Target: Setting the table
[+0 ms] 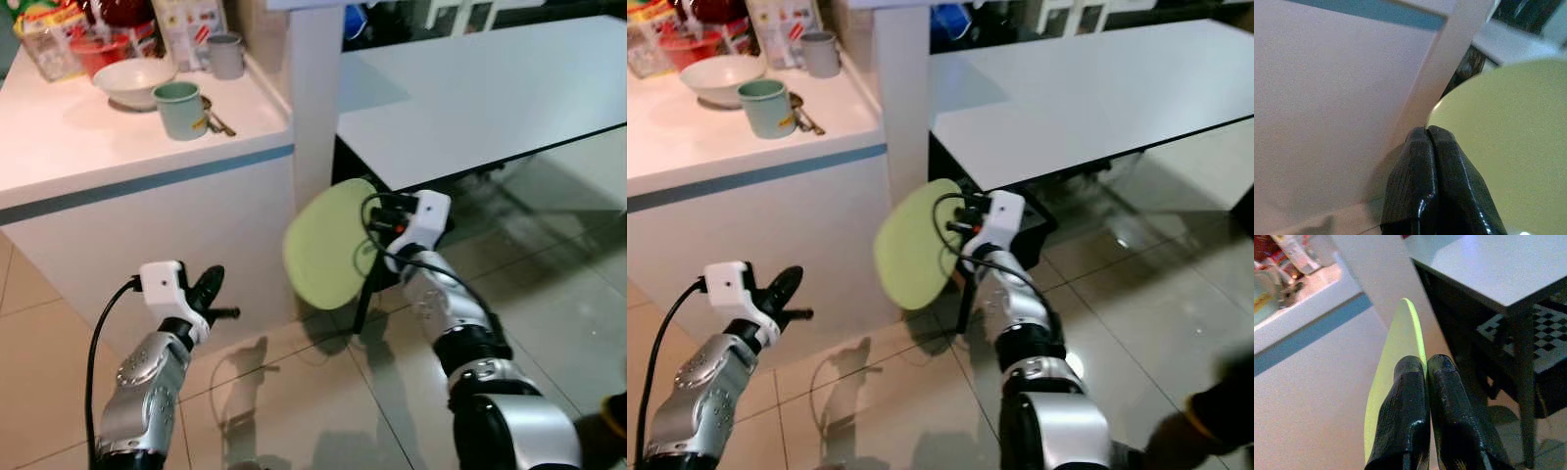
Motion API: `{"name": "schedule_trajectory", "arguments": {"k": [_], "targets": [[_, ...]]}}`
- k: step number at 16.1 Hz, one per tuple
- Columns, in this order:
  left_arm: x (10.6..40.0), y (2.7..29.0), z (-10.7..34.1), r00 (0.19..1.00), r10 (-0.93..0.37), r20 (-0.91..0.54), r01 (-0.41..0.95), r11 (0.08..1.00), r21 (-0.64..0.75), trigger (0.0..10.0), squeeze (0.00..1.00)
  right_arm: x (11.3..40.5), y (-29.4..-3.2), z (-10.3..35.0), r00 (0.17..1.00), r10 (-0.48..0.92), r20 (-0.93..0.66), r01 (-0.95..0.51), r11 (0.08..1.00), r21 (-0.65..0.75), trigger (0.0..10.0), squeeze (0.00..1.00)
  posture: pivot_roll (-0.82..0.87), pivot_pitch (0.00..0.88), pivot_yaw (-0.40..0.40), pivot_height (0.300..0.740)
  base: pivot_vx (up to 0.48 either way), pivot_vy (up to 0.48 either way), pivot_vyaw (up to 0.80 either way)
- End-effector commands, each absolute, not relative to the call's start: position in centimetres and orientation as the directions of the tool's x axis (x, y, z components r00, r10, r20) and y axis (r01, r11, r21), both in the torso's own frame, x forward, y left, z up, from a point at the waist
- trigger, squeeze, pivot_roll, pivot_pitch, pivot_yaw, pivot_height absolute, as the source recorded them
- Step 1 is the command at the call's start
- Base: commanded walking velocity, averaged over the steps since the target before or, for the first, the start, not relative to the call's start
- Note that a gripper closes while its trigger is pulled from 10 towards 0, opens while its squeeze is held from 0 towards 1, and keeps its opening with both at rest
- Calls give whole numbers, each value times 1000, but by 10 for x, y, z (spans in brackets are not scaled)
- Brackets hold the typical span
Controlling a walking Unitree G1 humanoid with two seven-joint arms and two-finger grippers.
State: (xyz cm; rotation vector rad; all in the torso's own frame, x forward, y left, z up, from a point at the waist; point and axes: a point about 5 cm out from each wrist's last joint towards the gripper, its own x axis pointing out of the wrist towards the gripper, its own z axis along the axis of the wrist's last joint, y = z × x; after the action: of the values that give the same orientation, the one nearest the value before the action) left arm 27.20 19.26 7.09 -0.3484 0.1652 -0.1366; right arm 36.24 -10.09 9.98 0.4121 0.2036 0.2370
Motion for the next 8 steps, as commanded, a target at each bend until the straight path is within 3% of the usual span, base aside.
{"name": "schedule_trajectory", "arguments": {"k": [1,4,8], "targets": [[275,194,72,982,-129,-135,60,904,-424,10000,0,365,-99,110,955,281,-94,-221,887,406,0,0,87,0,-1,740,0,0,0],[275,197,68,986,-63,-154,-31,840,-542,10000,0,364,-93,111,949,303,-87,-247,885,395,0,0,88,0,-8,740,0,0,0],[274,184,66,978,-137,-158,61,909,-413,10000,0,364,-94,112,946,315,-78,-263,886,383,0,0,86,0,-6,740,0,0,0]]}}
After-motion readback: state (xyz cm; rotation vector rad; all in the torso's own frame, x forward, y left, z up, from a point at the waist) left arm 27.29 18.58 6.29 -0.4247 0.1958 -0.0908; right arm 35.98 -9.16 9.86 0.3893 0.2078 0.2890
